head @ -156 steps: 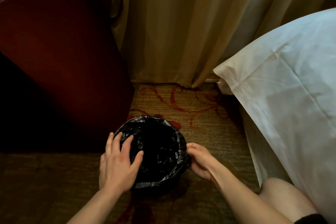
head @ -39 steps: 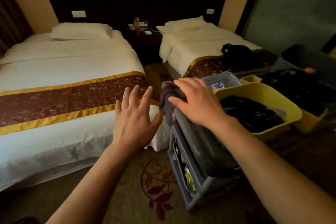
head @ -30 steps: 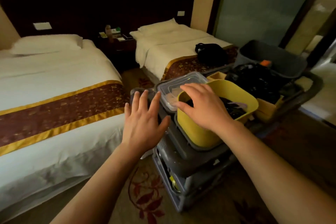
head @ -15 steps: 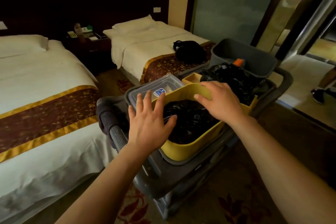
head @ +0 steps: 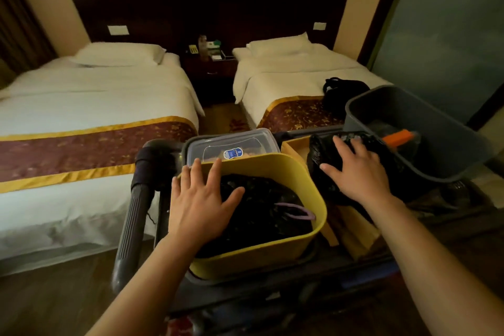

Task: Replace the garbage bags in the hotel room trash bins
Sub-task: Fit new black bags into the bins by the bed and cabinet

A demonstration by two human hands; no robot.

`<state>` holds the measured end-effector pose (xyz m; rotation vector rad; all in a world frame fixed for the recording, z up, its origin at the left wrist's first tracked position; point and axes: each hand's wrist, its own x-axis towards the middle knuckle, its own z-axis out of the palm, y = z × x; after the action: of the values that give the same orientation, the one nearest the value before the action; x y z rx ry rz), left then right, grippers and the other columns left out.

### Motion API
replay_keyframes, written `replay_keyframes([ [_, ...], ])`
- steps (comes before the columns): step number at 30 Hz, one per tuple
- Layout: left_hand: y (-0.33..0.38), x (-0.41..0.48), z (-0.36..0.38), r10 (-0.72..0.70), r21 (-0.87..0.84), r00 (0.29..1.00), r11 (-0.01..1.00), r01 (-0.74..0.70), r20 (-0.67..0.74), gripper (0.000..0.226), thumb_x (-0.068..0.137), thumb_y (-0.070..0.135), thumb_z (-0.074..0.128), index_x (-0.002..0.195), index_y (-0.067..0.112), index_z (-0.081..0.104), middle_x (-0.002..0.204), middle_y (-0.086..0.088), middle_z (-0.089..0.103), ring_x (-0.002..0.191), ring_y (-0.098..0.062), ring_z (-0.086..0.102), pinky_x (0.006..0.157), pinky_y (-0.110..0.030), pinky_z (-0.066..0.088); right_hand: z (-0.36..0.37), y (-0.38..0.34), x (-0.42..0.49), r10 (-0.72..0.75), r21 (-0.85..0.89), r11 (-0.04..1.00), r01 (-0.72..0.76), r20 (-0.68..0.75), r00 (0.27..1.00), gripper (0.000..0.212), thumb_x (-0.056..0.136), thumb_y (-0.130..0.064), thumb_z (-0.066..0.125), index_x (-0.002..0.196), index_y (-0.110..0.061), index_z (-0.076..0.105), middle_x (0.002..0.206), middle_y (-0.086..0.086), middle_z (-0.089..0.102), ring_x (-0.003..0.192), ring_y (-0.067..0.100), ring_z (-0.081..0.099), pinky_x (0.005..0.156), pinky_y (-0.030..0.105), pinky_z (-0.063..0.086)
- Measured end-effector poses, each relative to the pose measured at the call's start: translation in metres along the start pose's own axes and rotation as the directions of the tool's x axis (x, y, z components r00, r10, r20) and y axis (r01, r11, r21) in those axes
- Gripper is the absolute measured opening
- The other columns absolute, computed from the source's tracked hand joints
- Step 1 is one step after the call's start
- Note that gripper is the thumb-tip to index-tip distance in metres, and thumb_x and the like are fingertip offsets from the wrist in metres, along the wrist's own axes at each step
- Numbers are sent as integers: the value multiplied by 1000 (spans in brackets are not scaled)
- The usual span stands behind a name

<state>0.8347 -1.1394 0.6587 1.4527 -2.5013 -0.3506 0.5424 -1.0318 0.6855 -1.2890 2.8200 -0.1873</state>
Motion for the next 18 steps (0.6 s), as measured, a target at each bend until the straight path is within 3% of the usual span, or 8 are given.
replay_keyframes([
  [2,6,-3,5,-27,24,999,999,27,-29,80,88,77,21,155,39,-1,167,-9,0,153,-30,-5,124,-51,0,7,6,7,-14,-12,1000,14,61,998,79,93,-66,45,157,-37,8,164,10,19,142,42,30,106,53,40],
  [4,10,-7,9,-37,53,998,998,40,-55,79,89,77,19,155,39,1,167,-8,1,153,-30,-5,123,-53,-1,11,10,9,-30,-8,999,31,74,997,78,93,-62,50,157,-33,15,158,11,32,136,39,41,100,50,46],
  [8,10,-9,11,-89,63,994,994,93,-70,77,89,75,22,156,38,7,166,-8,4,153,-30,-5,122,-56,-3,14,14,13,-85,103,991,86,-17,996,46,95,-45,59,136,-25,54,123,2,66,110,26,63,76,38,55],
  [13,8,-9,11,-99,57,991,993,104,-88,80,84,78,15,155,40,8,165,-6,9,153,-29,0,123,-53,0,1,15,15,-42,269,962,57,-59,997,32,98,-35,58,123,-17,64,116,6,69,107,32,64,79,39,51],
  [18,7,-6,9,-90,36,992,995,94,-88,75,90,73,27,155,39,10,165,-5,11,153,-28,0,122,-56,2,-19,13,-1,-4,476,865,159,-310,951,19,99,-26,57,102,-8,60,95,10,64,95,34,62,75,41,48],
])
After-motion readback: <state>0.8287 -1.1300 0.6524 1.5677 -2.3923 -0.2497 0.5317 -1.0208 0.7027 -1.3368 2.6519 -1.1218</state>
